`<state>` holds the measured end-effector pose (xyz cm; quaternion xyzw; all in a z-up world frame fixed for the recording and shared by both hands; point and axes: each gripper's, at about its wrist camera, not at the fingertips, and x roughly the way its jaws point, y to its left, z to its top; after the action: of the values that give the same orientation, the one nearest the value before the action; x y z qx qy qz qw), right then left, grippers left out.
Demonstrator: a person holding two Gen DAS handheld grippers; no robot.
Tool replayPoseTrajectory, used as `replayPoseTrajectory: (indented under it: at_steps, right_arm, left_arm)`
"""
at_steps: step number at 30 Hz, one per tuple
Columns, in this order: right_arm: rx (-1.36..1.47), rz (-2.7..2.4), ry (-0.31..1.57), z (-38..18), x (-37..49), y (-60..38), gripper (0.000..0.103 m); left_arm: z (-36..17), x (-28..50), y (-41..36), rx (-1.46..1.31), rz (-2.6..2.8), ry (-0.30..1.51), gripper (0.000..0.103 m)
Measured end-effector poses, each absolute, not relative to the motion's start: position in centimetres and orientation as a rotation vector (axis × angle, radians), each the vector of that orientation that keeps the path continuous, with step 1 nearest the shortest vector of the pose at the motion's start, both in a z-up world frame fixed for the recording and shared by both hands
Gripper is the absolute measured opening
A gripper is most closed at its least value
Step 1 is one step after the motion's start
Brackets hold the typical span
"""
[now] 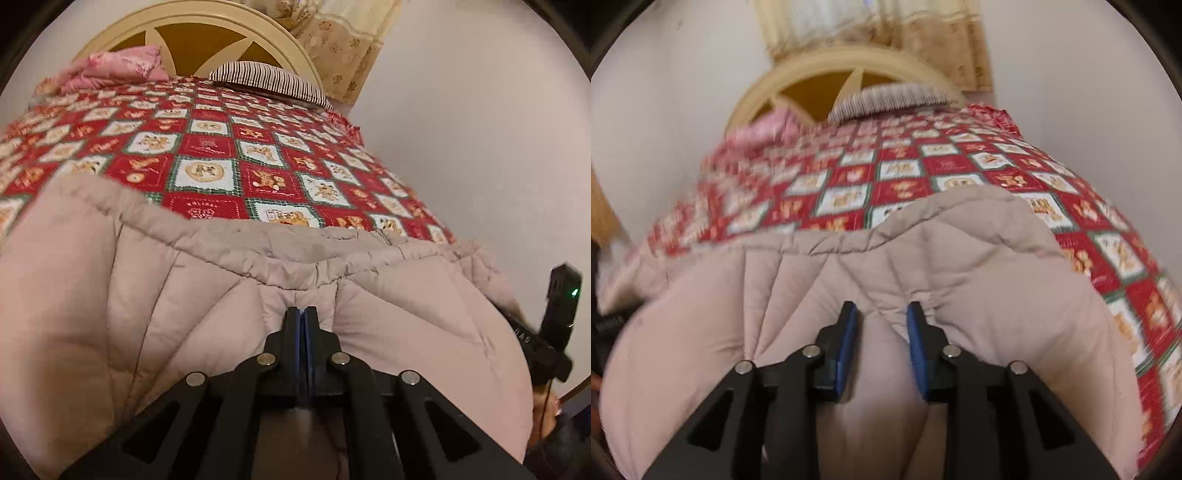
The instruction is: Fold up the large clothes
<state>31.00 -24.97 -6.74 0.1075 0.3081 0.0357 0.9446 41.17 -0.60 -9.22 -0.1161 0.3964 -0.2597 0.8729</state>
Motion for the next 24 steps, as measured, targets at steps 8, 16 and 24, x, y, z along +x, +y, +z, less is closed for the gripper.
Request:
replayPoseTrajectory:
  at_steps: [8,16,24]
  right_arm:
    - [0.319,0.085,0.67,-8.1,32.8,-25.9,0.03]
    - [0.294,0.06,0.689,-8.1,33.1,-25.4,0.03]
    - [0.227,0.018,0.62,-2.7,28.7,-22.4,0.033]
  left_arm:
    - [-10.6,42.6,-1.1,-0.289,-0.544,0.863,0.002]
    - [-10.9,42.4,-2.8,-0.164,-0.466,0.871,0.003]
    - [-10.9,41.9,-4.2,-0.02,-0.382,0.856,0.003]
